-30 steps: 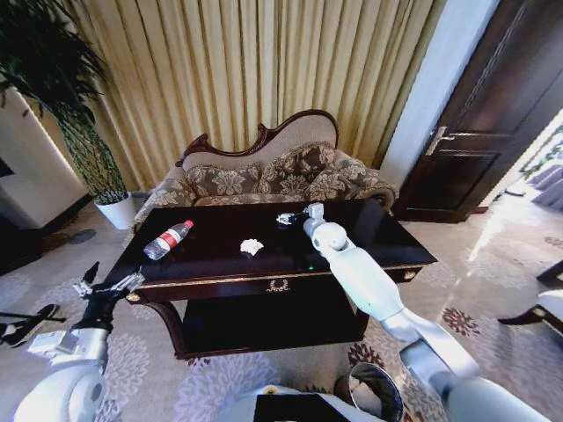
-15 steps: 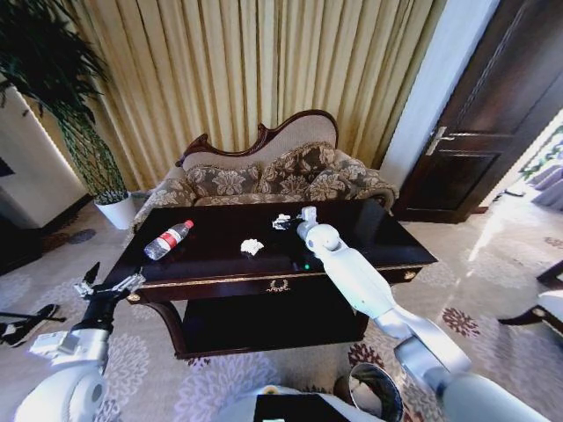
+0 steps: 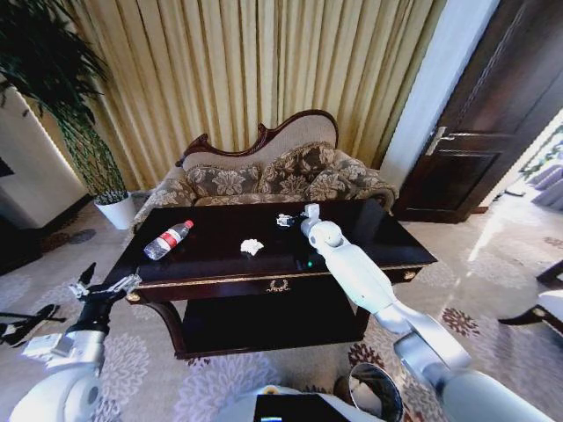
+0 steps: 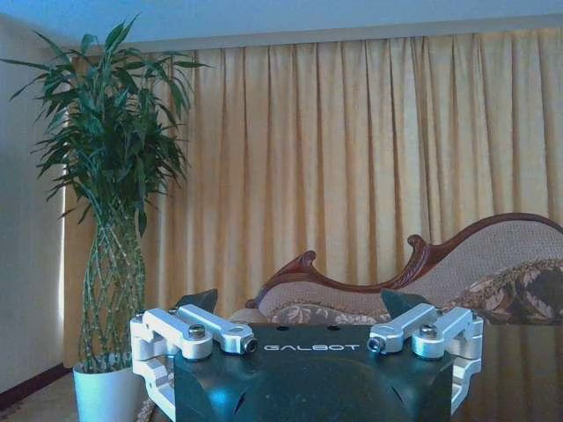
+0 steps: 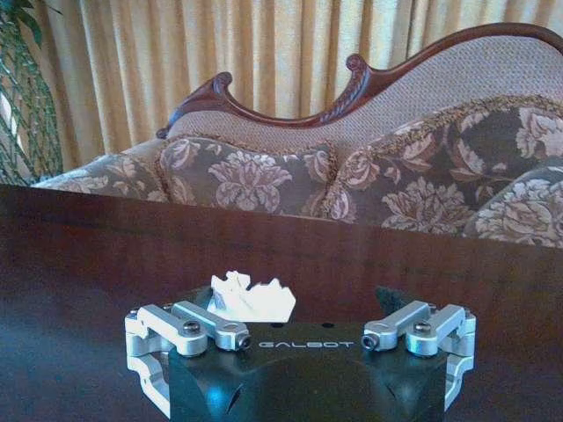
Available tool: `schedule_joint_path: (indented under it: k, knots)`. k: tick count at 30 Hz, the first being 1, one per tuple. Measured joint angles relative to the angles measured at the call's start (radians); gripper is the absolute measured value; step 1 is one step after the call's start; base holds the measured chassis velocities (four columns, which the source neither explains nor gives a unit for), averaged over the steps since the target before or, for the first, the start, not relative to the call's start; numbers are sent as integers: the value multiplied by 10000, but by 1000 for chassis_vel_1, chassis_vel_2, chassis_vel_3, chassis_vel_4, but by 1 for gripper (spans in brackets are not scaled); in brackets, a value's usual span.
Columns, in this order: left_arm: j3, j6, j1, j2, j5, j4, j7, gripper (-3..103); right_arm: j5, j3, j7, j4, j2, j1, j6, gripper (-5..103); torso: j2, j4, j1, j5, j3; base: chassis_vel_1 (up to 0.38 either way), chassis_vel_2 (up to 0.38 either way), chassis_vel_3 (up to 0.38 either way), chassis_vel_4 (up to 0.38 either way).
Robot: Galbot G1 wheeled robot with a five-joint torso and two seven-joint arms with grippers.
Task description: Move to the front of the table and place the trash on the table into the trash bin.
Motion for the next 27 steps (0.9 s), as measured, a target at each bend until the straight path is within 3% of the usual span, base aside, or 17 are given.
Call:
schedule_joint_path:
  k: [11,17,20,25,27]
  knots:
    - [51,-11,-8,50,40,1,-1,100,-296,127,0,46,48,-283,215,103,0,2,0,0,0,0,0,0,0]
    - [2,-25,20,85,27,-38,-8,100,-293,208,0,161,-10,-319,249,85,0,3,0,0,0,0,0,0,0]
    - [12,-36,19,74,25,-53,-12,100,-284,288,0,238,-82,-390,254,68,0,1,0,0,0,0,0,0,0]
    - [23,-45,37,60,25,-87,-15,100,-280,382,0,302,-132,-508,262,58,0,2,-1,0,0,0,0,0,0]
    - [18,-47,45,63,26,-120,-16,100,-280,478,0,373,-156,-622,273,41,0,1,-1,0,0,0,0,0,0]
